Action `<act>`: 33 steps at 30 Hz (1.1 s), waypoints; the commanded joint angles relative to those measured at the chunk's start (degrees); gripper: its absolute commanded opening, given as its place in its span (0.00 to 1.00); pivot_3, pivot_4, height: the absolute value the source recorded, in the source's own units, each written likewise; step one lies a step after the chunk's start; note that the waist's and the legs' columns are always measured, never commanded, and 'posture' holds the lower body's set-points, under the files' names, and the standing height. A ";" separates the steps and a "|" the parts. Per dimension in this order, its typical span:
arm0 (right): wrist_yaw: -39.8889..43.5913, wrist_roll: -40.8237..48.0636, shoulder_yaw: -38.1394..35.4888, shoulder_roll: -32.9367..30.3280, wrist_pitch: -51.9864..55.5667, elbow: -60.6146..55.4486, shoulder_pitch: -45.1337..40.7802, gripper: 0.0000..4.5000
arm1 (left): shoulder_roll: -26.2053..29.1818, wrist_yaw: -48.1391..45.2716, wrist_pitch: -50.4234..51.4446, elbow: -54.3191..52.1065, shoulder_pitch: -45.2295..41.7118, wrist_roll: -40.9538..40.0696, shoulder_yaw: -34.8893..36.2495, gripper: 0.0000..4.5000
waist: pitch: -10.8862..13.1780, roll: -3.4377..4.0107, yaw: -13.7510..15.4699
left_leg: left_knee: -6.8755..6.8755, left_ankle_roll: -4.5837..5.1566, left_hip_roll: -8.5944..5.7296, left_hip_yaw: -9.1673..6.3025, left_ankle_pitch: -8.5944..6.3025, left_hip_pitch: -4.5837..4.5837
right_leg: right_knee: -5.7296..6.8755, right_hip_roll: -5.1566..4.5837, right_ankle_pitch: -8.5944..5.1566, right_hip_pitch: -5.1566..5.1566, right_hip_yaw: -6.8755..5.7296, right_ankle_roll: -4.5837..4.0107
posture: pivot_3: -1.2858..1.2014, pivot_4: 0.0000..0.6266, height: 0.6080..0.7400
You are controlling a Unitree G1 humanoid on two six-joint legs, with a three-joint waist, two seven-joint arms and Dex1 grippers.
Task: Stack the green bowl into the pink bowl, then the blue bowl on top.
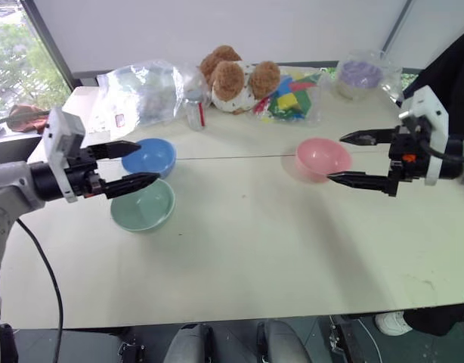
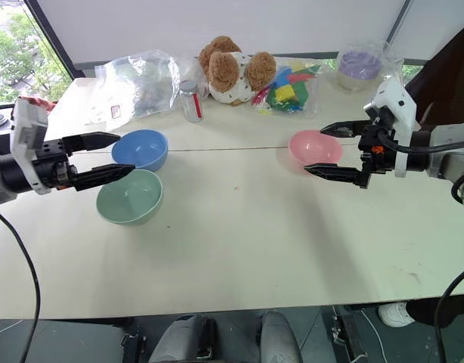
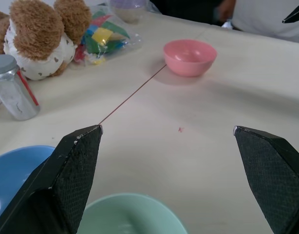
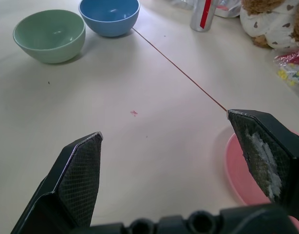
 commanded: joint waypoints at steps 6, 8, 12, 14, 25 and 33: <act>-0.47 -1.07 0.38 1.50 -1.91 -1.13 -1.53 1.00 | 0.98 -0.47 0.25 0.12 0.14 -1.18 2.69 0.99 | 0.00 0.01 0.13 | -0.01 0.00 0.00 0.01 0.00 0.00 | -0.01 0.00 0.00 -0.01 0.00 0.00 | 0.52 0.24 1.00; -1.06 -1.58 0.60 1.81 -2.01 -1.17 -1.41 1.00 | 0.88 -0.23 0.51 0.32 -0.42 -1.46 2.56 0.99 | 0.00 0.00 0.09 | -0.01 -0.01 0.00 0.01 0.00 0.00 | -0.01 -0.01 0.00 -0.01 0.00 0.00 | 0.52 0.24 1.00; -1.90 -2.13 0.90 2.54 -1.56 -1.30 -1.53 1.00 | 0.88 -0.17 0.55 0.28 -0.99 -1.31 2.01 0.99 | 0.00 0.01 0.02 | -0.02 -0.06 0.00 0.01 0.03 0.00 | -0.01 -0.01 0.00 -0.01 0.00 0.00 | 0.52 0.24 1.00; -2.29 -2.58 1.17 2.90 -1.47 -1.18 -1.62 1.00 | 0.72 0.02 0.60 0.10 -1.18 -1.34 1.86 0.99 | 0.00 0.01 0.01 | -0.02 -0.13 0.00 0.01 0.07 0.00 | -0.01 -0.01 0.00 -0.01 0.00 0.00 | 0.52 0.24 1.00; -3.78 -4.20 2.12 3.17 -0.48 -0.77 -2.43 1.00 | 0.51 1.07 0.94 -1.47 -1.91 -1.93 1.19 0.99 | 0.00 0.01 0.06 | -0.02 -0.12 0.00 0.01 0.07 0.00 | -0.01 -0.01 0.00 -0.01 0.00 0.00 | 0.52 0.24 1.00; -8.59 -11.73 10.25 6.41 1.75 5.49 -6.50 1.00 | -0.45 1.67 0.99 -1.59 -2.83 -1.98 -0.01 0.99 | 0.00 0.00 -0.09 | -0.02 -0.12 0.00 0.02 0.07 0.00 | -0.01 -0.01 0.00 -0.01 0.00 0.00 | 0.52 0.24 1.00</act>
